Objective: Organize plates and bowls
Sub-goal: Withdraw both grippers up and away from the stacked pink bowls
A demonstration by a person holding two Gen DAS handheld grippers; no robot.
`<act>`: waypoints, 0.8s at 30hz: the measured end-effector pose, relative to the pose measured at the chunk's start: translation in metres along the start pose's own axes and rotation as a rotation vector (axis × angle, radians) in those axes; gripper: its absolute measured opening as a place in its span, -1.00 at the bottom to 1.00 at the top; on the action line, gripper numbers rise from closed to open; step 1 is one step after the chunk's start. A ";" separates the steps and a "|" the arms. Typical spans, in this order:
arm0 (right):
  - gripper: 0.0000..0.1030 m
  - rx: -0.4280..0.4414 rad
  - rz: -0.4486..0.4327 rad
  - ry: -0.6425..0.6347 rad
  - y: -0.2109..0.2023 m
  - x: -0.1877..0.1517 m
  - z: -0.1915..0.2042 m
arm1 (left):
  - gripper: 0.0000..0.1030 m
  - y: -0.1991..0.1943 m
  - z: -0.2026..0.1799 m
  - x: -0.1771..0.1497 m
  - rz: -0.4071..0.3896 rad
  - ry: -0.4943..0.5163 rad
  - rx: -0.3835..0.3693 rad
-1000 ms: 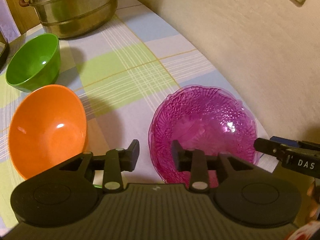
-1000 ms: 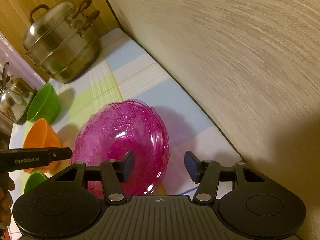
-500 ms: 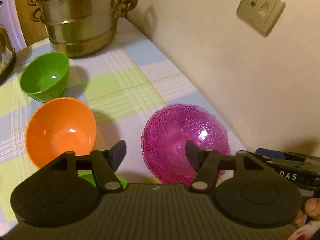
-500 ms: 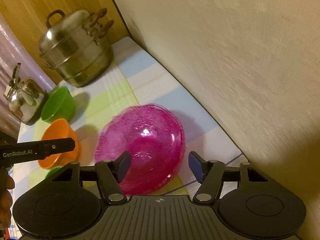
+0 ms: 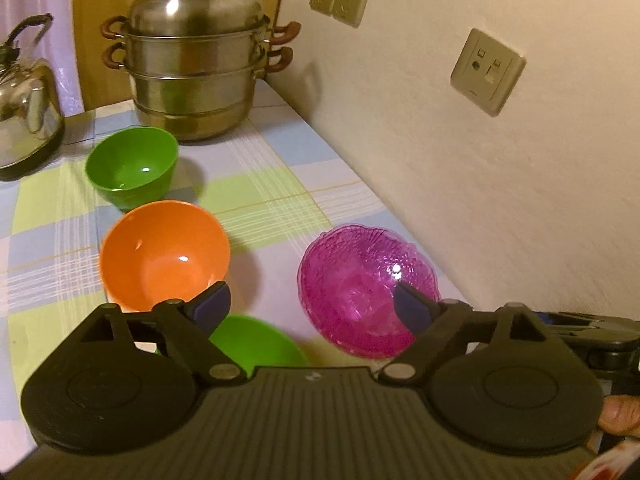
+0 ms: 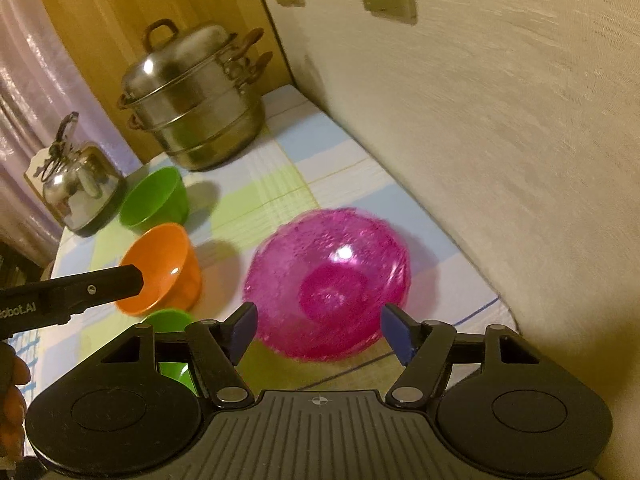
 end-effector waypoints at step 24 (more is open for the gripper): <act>0.36 0.056 0.031 -0.073 -0.040 -0.089 0.029 | 0.82 -0.102 0.038 -0.117 -0.085 -0.196 0.238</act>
Point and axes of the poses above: each gripper's, at about its wrist camera, not at the fingertips, and y roughly the way its jaws point, z to its left, x to its top, the point moved 8 cm from there along y, roughly the way its jaws point, and after that the axes turned 7 degrees about y, right-handed, at the moved point
